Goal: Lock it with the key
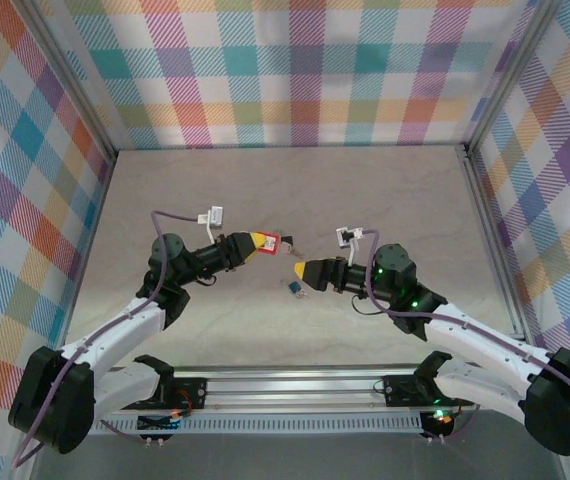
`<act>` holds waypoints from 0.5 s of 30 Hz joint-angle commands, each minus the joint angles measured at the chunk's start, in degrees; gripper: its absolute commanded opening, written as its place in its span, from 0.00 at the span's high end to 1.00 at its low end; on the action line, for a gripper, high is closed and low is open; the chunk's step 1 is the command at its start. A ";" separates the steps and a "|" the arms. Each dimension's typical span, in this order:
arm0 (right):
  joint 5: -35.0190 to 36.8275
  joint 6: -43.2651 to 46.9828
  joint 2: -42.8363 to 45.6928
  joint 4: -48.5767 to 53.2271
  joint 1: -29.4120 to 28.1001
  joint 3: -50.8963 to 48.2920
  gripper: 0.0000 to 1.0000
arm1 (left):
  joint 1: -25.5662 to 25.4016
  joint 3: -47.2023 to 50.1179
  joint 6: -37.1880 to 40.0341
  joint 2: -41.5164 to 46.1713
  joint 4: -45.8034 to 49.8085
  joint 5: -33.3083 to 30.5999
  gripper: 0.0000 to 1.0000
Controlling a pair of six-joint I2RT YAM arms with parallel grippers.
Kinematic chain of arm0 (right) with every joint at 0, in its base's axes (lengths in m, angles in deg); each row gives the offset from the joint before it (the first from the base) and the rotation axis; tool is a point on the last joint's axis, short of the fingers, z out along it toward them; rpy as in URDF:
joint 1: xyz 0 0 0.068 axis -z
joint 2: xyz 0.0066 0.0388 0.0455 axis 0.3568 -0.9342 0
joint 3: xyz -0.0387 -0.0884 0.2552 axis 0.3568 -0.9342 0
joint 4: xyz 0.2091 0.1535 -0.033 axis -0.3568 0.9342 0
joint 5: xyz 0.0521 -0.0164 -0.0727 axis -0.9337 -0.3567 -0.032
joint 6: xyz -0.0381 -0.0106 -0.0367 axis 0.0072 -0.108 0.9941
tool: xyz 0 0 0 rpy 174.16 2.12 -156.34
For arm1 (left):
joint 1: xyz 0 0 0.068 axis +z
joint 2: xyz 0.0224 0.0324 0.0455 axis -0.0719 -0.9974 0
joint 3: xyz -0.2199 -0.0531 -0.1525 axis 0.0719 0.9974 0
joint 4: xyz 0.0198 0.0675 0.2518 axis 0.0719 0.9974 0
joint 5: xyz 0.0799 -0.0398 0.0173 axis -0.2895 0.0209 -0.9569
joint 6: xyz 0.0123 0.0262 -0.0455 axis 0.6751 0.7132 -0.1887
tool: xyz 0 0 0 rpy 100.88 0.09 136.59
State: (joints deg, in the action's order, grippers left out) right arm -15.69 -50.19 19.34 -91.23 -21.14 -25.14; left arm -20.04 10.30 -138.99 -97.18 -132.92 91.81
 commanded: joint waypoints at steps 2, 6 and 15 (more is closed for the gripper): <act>-4.21 -2.19 -1.81 -9.62 0.12 -0.52 0.24 | -1.24 0.28 -1.32 -1.34 -12.61 0.66 1.00; -4.93 -3.10 -3.73 -10.45 0.07 0.34 0.30 | -1.22 0.96 -1.01 -0.16 -12.60 1.46 1.00; -7.66 -0.50 -5.34 -18.05 0.12 0.39 0.39 | -1.32 2.86 -1.49 2.19 -12.53 2.54 1.00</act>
State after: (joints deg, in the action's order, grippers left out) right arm -20.92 -52.52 13.88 -102.77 -21.14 -25.23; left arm -21.00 12.23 -140.32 -96.55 -139.91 93.36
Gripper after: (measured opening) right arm 0.617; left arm 0.213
